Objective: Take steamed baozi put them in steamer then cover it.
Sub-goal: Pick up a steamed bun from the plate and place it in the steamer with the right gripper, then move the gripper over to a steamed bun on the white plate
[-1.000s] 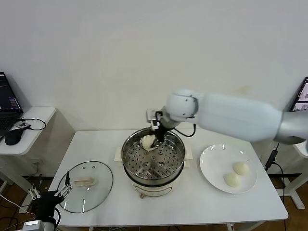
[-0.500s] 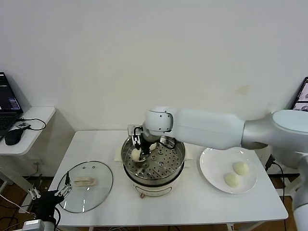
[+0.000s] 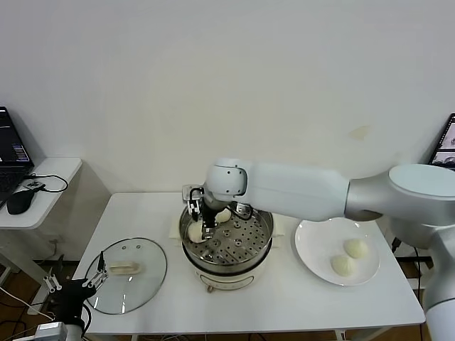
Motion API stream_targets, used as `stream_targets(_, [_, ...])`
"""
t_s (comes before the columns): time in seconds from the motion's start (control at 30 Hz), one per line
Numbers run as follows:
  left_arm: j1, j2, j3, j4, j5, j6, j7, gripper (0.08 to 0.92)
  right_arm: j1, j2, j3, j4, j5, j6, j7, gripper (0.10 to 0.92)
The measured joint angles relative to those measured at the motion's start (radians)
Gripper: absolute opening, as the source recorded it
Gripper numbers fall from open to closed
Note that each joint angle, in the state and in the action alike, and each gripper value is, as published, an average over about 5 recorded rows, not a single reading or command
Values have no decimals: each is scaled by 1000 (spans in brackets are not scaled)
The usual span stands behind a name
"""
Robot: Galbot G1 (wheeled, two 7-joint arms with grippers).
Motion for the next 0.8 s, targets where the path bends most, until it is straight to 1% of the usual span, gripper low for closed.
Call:
stream_targets(0.17, [-1,10,-4,-11,-4,7,1,823,60,-103,3,55,-47,51,-88,823])
stream_targets(0.37, [-1,22,-1,-12,-6,9,2,823,115,-282,-13,138,-124,131,-190,823])
stream_targets(0.6, [-3,29,11,-16,-5,17,4,823,117,-510,-17,209,-255,236,-290,823])
stream_targets(0.8, [6,28,11,-17,-2,20,4,823,47,-665,10,235,-389,310,-332,823])
